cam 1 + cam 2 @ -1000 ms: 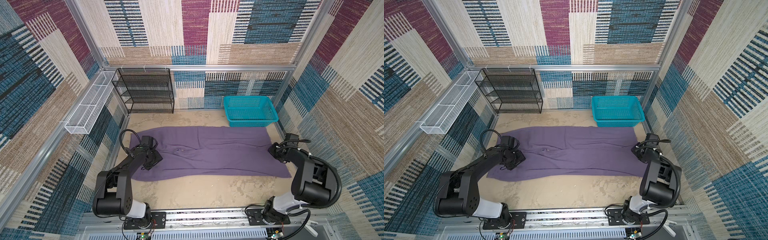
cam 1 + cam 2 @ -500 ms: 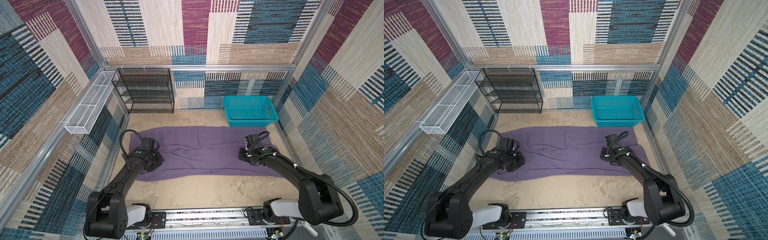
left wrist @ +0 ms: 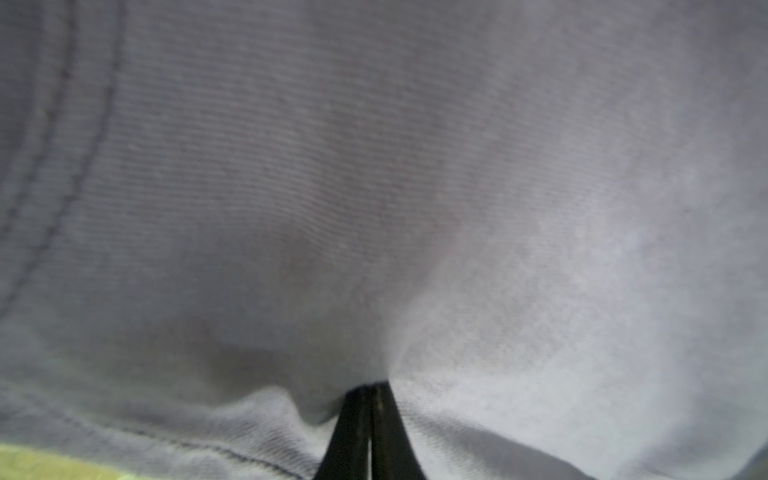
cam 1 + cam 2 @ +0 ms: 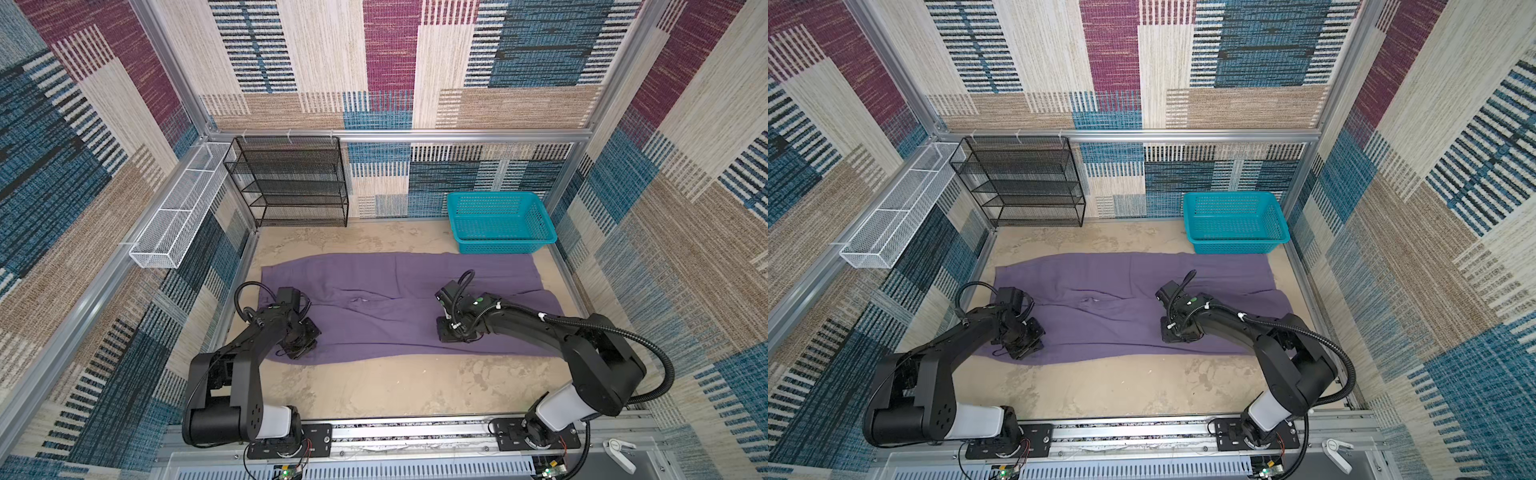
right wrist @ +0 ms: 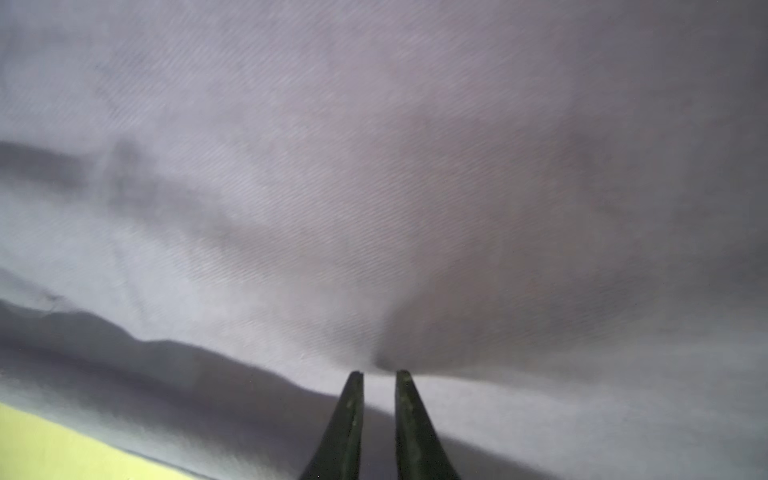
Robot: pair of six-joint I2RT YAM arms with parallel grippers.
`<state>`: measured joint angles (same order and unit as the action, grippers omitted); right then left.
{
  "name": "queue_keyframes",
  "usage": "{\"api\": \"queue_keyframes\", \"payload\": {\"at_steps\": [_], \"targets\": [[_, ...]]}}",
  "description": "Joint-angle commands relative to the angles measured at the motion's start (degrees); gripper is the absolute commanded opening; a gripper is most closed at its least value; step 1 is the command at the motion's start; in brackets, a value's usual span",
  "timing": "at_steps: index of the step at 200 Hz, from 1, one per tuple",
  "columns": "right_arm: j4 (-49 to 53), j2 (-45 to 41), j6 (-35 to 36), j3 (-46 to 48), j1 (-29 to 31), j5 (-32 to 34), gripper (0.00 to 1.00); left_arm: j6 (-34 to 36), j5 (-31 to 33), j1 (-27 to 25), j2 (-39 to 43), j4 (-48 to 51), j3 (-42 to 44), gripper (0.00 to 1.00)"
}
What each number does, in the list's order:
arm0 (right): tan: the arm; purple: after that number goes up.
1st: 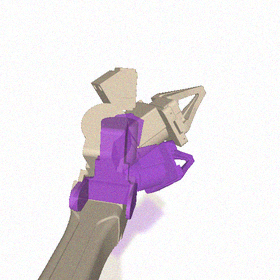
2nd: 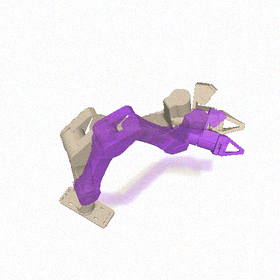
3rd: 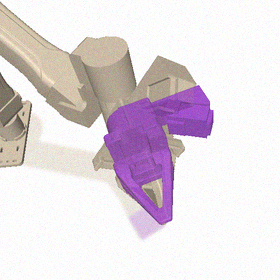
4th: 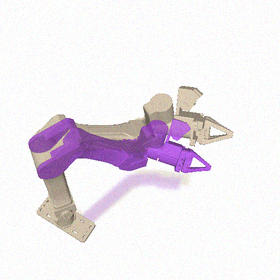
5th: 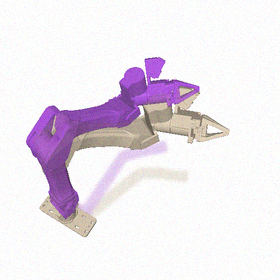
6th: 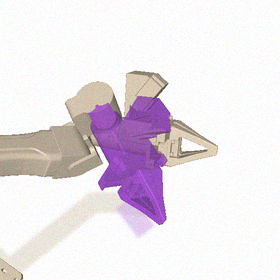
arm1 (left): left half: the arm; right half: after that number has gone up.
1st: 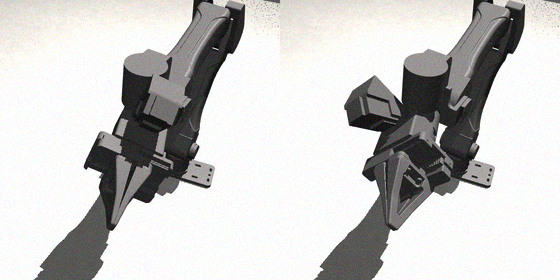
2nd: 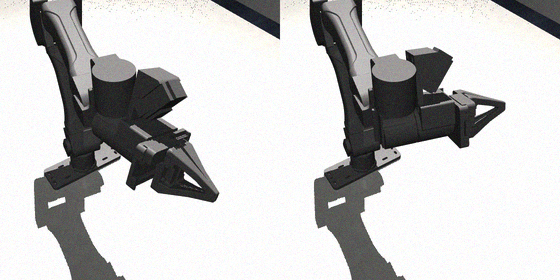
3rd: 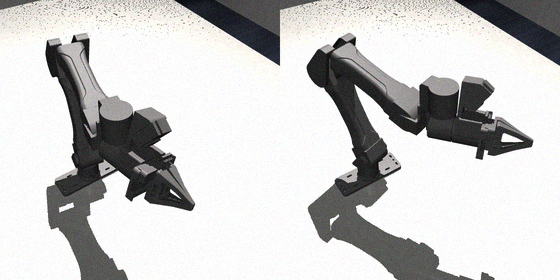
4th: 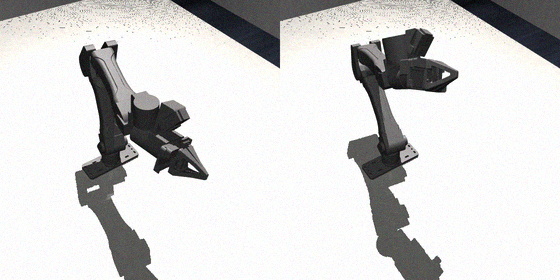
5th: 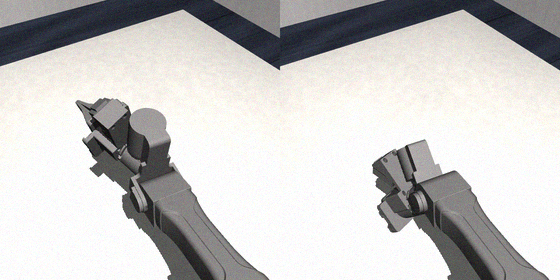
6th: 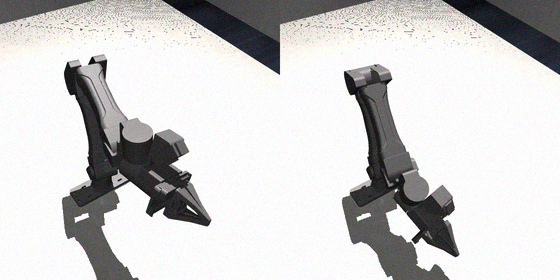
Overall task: Fold and stack the trousers
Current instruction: 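Sweep the right gripper across the trousers toward the left gripper to flatten them, then withdraw both grippers from the trousers toward the robot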
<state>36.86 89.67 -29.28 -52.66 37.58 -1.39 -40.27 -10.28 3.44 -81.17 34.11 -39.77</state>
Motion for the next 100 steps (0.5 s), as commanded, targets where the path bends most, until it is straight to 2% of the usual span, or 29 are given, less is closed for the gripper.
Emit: {"api": "queue_keyframes", "payload": {"at_steps": [1,32,46,65,78,100], "targets": [[3.8,0.1,1.5,-0.9,1.4,-3.6,0.17,1.0,4.5,3.1,-0.4,0.0,0.5,0.10],[9.0,-2.5,-1.3,2.3,6.0,-5.1,0.17,0.2,5.7,6.5,1.0,-0.2,0.5,0.12],[9.8,-5.5,-5.0,4.8,6.7,-5.2,0.17,-0.1,5.4,6.7,2.3,1.1,-0.2,0.13],[11.4,-12.4,-12.1,6.6,6.7,-2.0,0.17,-0.3,3.6,6.6,6.7,2.9,-0.6,0.14],[13.2,-16.0,-15.8,6.5,4.3,-0.2,0.20,-1.0,2.9,6.4,11.6,3.9,-0.4,0.14],[12.5,-23.0,-16.5,10.2,-6.7,0.4,0.25,-2.7,6.0,6.2,20.9,6.8,0.5,0.22]]}}
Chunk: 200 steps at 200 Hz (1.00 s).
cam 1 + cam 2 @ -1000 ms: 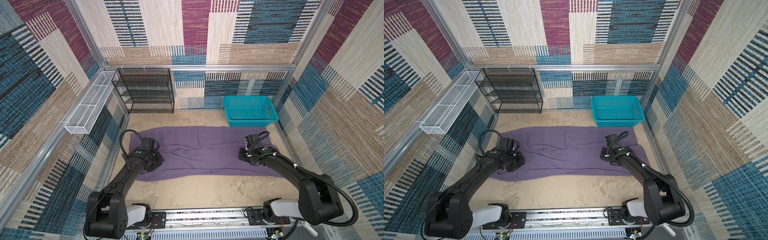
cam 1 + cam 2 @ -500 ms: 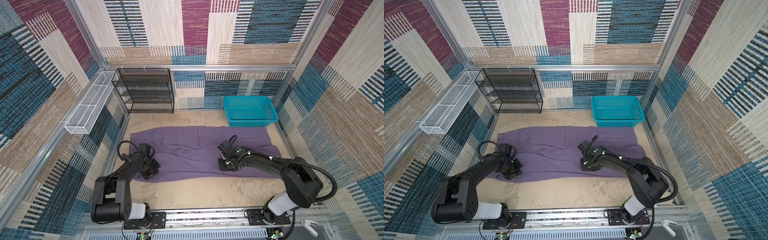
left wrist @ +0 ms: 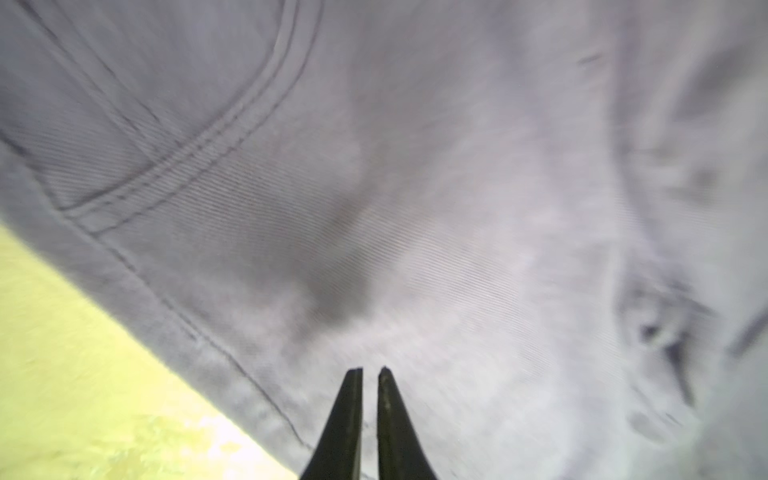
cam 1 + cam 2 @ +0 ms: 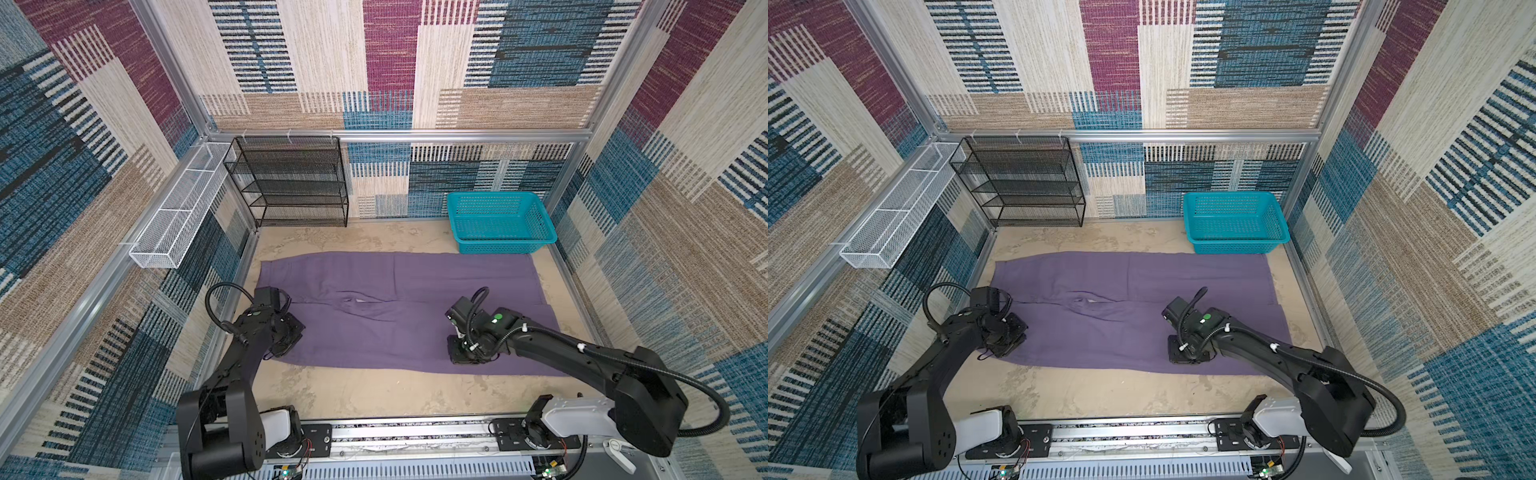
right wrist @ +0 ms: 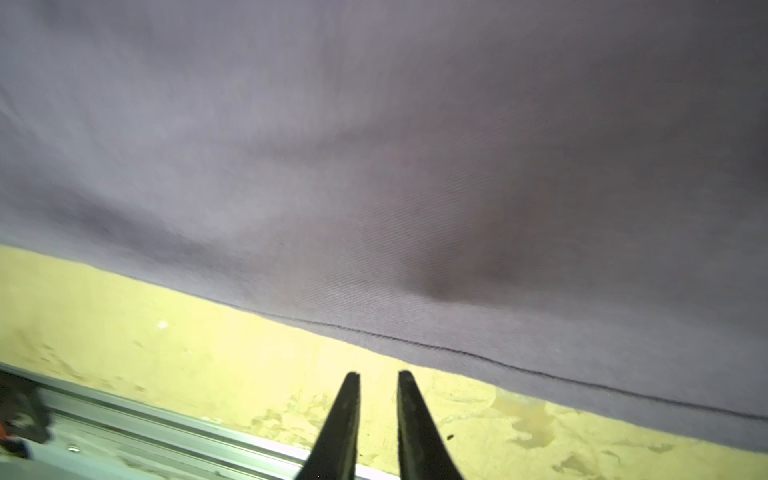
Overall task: Fold and stack the trousers
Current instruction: 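Withdraw both grippers from the trousers toward the robot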
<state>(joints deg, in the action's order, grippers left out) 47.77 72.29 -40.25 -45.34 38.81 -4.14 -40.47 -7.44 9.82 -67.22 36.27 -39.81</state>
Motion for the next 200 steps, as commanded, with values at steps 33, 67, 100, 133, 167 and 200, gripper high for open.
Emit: {"api": "queue_keyframes", "payload": {"at_steps": [33,67,100,133,167,200], "targets": [[3.4,-18.8,-5.0,6.0,-24.0,6.7,0.39,-5.1,15.3,-0.1,13.6,10.6,1.8,0.73],[6.2,-19.8,-0.5,7.1,-36.1,2.6,0.66,-6.8,16.8,2.9,8.8,9.2,2.6,0.91],[7.0,-16.4,3.1,4.8,-43.7,1.9,1.00,-6.3,12.2,10.5,3.7,4.2,4.1,0.93],[3.9,-17.2,-3.0,8.3,-50.8,-1.7,1.00,-4.4,7.1,19.7,2.2,-1.5,6.5,0.87],[5.2,-15.5,-3.9,9.3,-56.1,3.5,1.00,-3.7,5.0,21.6,0.3,-3.3,6.6,0.80],[5.3,-11.4,-6.9,9.0,-59.4,6.4,1.00,-3.7,4.9,21.8,-1.7,-5.7,6.4,0.80]]}}
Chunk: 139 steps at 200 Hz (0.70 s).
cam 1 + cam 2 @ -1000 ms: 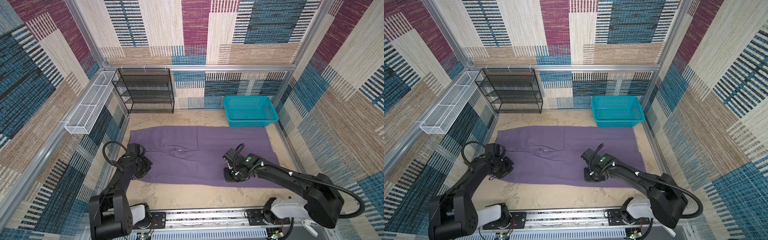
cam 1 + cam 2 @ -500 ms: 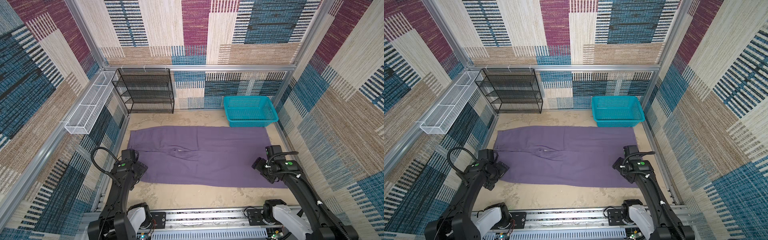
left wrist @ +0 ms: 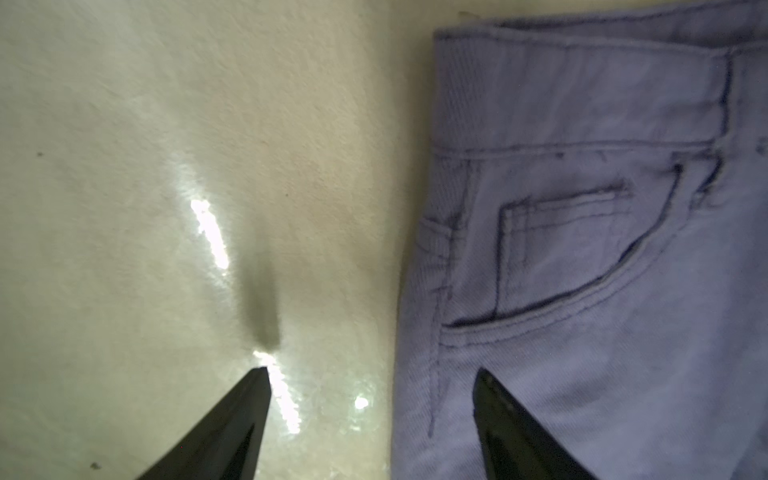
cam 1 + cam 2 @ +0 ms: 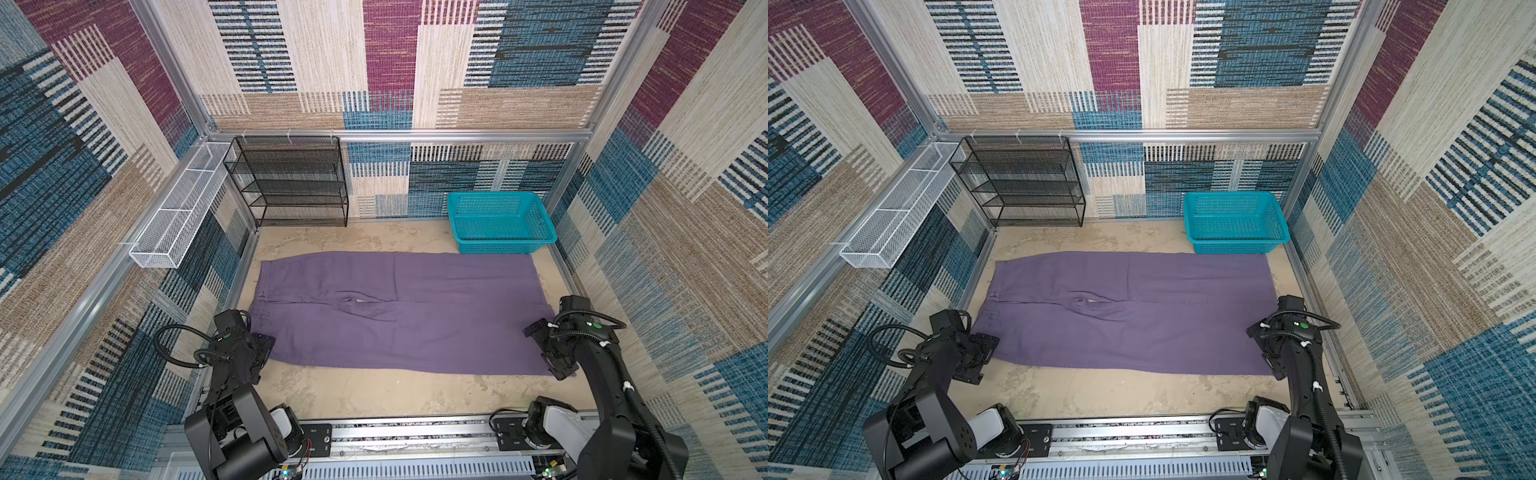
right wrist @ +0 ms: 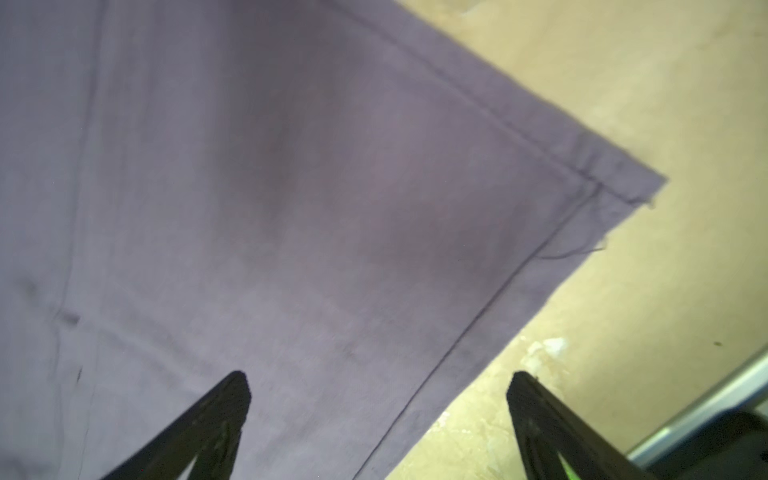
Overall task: Fold and stack the trousers
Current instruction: 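Withdraw both grippers from the trousers toward the robot, then grasp the near-edge corners of the purple trousers with both grippers and lift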
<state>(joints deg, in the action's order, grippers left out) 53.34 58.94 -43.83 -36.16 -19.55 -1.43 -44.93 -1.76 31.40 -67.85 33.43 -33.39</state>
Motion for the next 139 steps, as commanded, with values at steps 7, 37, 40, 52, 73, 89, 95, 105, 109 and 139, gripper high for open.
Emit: {"api": "queue_keyframes", "payload": {"at_steps": [7,37,40,52,73,89,95,105,109,139], "targets": [[-0.5,2.8,-4.9,0.0,-1.3,4.2,1.00,0.6,-0.9,0.3,-1.2,-3.1,-0.1,0.80],[-3.4,6.5,-8.7,2.3,-1.5,7.7,1.00,0.2,0.0,0.4,-1.2,-4.2,-0.8,0.80],[-3.5,6.9,-9.0,2.4,-1.5,8.1,1.00,0.2,-0.2,0.4,-1.4,-4.4,-0.9,0.80],[-5.2,8.1,-9.6,3.0,-1.7,8.5,0.95,0.0,-1.0,0.4,-2.7,-5.4,-1.2,0.79],[-6.9,9.6,-10.7,4.3,-1.7,8.5,0.74,-0.2,-1.2,0.3,-4.4,-6.8,-1.2,0.78],[-7.6,10.9,-10.8,4.1,-1.7,9.2,0.65,0.2,-0.4,0.5,-5.4,-7.6,-1.2,0.78],[-7.8,11.3,-10.8,4.1,-1.6,9.7,0.62,0.3,0.0,0.5,-5.8,-7.6,-1.4,0.78],[-8.7,11.4,-10.8,4.4,-1.6,10.3,0.61,0.5,-0.2,0.7,-6.5,-8.1,-1.7,0.78],[-9.0,11.5,-11.0,4.4,-1.7,10.3,0.61,0.5,-0.7,0.6,-6.7,-8.5,-1.8,0.78],[-12.4,12.0,-11.5,6.2,-1.7,9.8,0.65,-0.2,-3.7,0.8,-7.9,-10.3,-2.2,0.77]]}}
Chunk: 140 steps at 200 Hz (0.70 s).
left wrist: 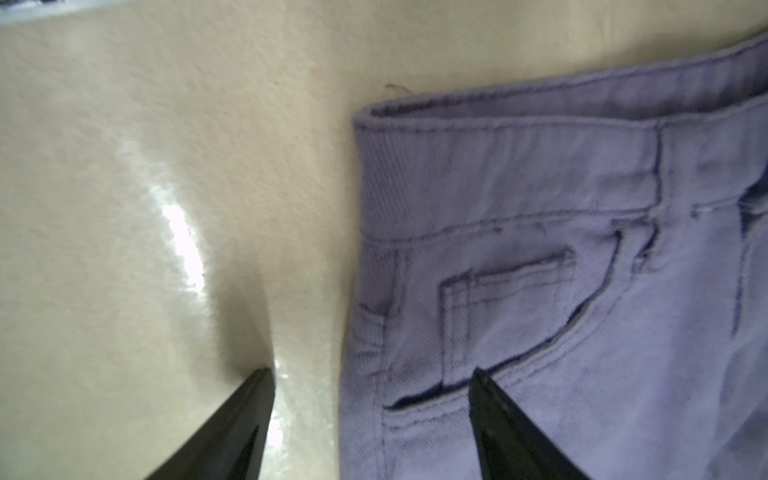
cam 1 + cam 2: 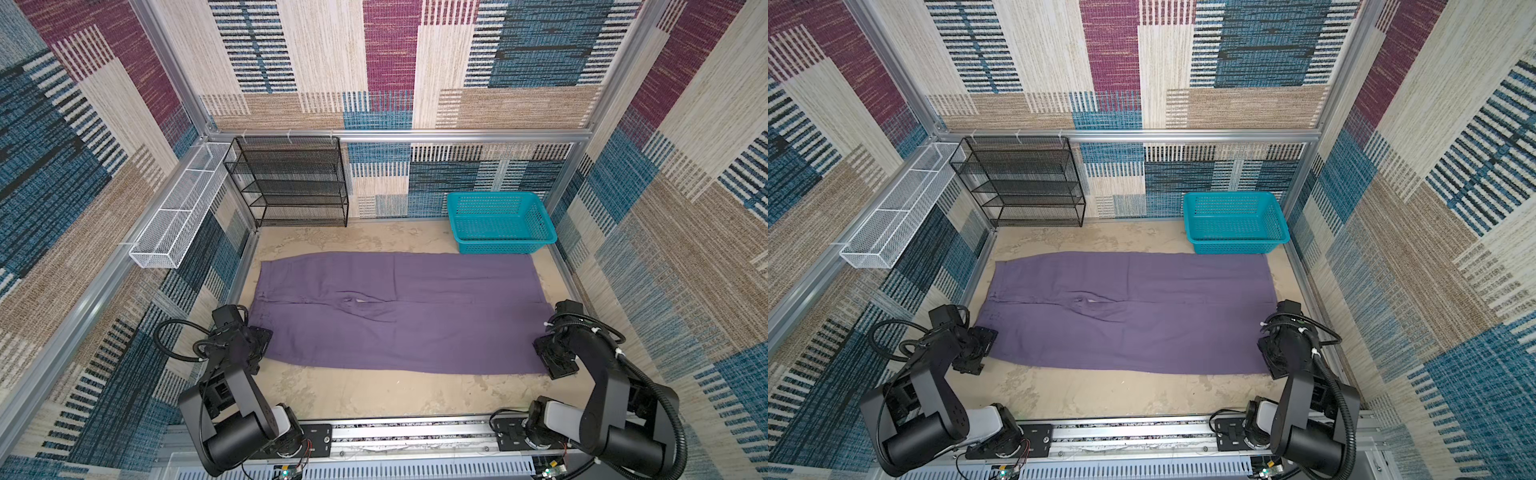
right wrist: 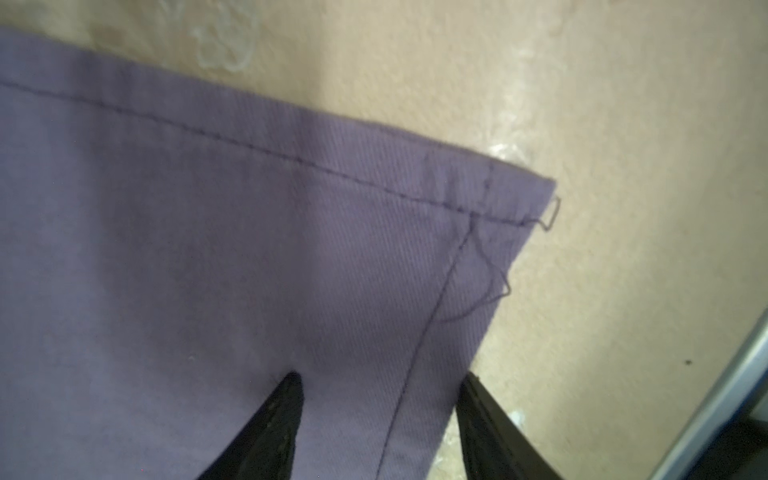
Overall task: Fold and stack the trousers
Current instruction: 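Grasp the near-edge corners of the purple trousers with both grippers and lift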
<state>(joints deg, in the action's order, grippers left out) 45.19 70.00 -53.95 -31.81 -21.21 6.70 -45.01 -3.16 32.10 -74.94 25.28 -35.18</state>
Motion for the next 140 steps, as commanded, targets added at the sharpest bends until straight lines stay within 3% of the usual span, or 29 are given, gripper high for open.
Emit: {"api": "queue_keyframes", "payload": {"at_steps": [1,10,21,39,65,92,105,140], "targets": [[-4.3,1.0,-1.3,1.9,0.0,1.7,0.65,-0.1,-2.4,0.1,-0.8,-2.2,-0.5,0.77],[-5.6,1.0,-1.3,2.5,0.0,1.4,0.55,0.1,-2.6,0.1,-1.0,-1.8,-1.0,0.77],[-6.6,1.0,-1.2,3.2,0.0,1.3,0.34,0.3,-2.9,0.0,-1.0,-1.7,-1.3,0.78],[-7.0,0.8,-1.1,3.9,-0.1,0.8,0.19,0.7,-3.2,0.1,-0.8,-1.5,-1.4,0.78],[-7.8,-0.6,-0.2,4.5,-0.1,-0.3,0.05,0.5,-3.5,0.0,-0.3,-2.8,-0.7,0.78],[-8.2,-1.1,0.1,5.0,0.0,-2.1,0.04,0.0,-5.0,-0.1,-0.4,-3.3,-0.1,0.73],[-8.5,-1.6,-0.2,5.3,-0.1,-2.9,0.04,0.3,-4.6,-0.2,-0.6,-3.2,-0.1,0.60],[-8.5,-3.2,0.3,4.9,-0.1,-4.4,0.07,0.9,-2.3,-0.1,-0.7,-0.6,-0.6,0.00]]}}
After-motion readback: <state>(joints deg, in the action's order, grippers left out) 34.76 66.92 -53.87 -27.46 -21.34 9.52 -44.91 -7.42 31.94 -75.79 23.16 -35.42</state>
